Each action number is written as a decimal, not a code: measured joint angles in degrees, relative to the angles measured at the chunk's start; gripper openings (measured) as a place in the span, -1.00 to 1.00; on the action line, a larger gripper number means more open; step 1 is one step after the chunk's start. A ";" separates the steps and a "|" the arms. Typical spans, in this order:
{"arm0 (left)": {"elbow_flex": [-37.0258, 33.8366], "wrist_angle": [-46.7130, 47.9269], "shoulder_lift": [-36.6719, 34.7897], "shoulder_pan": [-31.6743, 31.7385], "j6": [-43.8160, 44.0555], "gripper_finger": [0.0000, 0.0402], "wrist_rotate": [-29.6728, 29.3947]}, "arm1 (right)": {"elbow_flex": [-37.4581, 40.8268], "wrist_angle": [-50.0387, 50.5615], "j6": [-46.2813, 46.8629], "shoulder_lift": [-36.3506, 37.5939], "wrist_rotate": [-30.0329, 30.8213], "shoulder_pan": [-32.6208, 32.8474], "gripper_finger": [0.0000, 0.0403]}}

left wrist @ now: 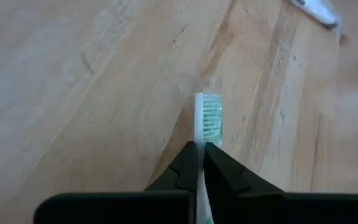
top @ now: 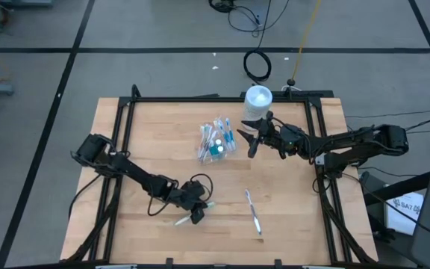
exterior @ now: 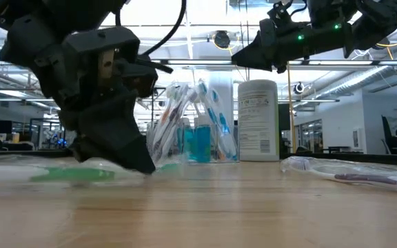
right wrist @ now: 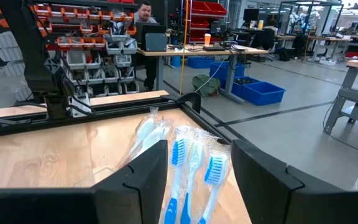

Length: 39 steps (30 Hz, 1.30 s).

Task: Pick & Place toothbrushing station
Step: Put the green toothbrush into the transparent organizer

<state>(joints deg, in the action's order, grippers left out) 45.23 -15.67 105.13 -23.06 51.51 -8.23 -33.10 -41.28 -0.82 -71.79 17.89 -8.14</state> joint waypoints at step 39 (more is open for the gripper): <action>0.06 -3.07 -25.20 19.67 -34.84 -0.99 -44.34 | -0.02 0.39 -0.76 0.00 0.02 0.00 -0.16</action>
<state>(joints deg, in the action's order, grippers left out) 45.30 -18.74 79.93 -3.40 16.67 -52.58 -33.12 -40.88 -1.58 -71.79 17.91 -8.14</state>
